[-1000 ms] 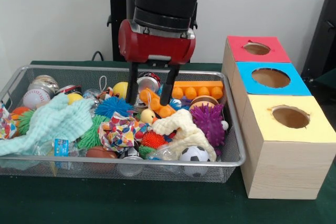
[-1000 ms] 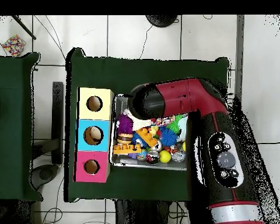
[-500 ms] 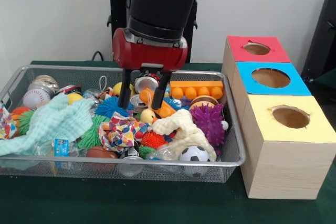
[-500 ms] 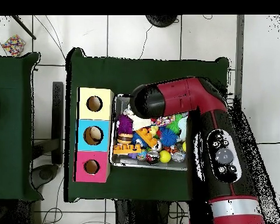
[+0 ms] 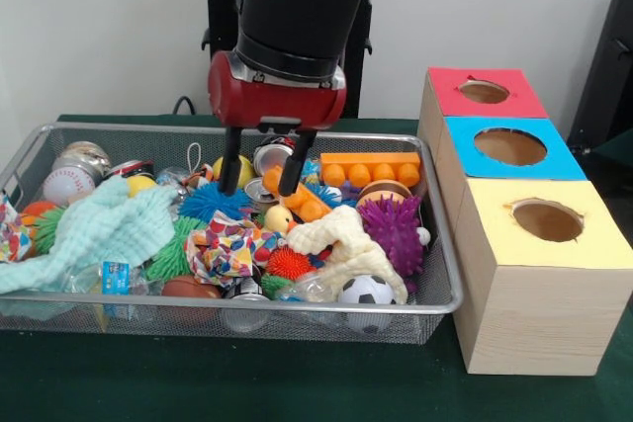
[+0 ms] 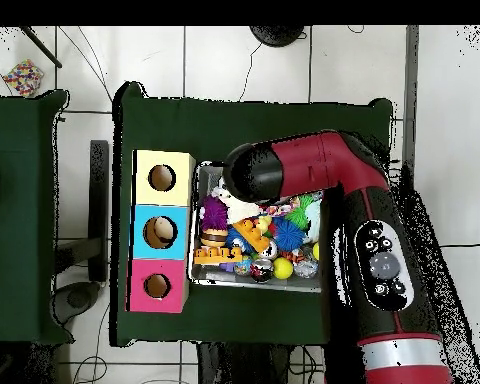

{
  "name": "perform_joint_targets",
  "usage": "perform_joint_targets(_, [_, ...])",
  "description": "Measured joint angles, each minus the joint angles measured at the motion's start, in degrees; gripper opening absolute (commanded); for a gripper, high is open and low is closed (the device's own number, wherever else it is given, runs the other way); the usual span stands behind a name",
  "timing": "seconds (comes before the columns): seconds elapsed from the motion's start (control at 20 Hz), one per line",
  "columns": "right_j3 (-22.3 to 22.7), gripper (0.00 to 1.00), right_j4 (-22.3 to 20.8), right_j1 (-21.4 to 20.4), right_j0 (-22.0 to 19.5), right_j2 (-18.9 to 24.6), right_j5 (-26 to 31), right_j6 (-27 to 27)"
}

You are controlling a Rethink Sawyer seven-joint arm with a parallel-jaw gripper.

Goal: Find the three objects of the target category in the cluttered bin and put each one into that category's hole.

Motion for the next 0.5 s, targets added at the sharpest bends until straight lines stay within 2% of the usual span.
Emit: perform_joint_targets(0.5, [-0.70, 1.00, -0.01, -0.01, 0.95, 0.00, 0.89, 0.00])
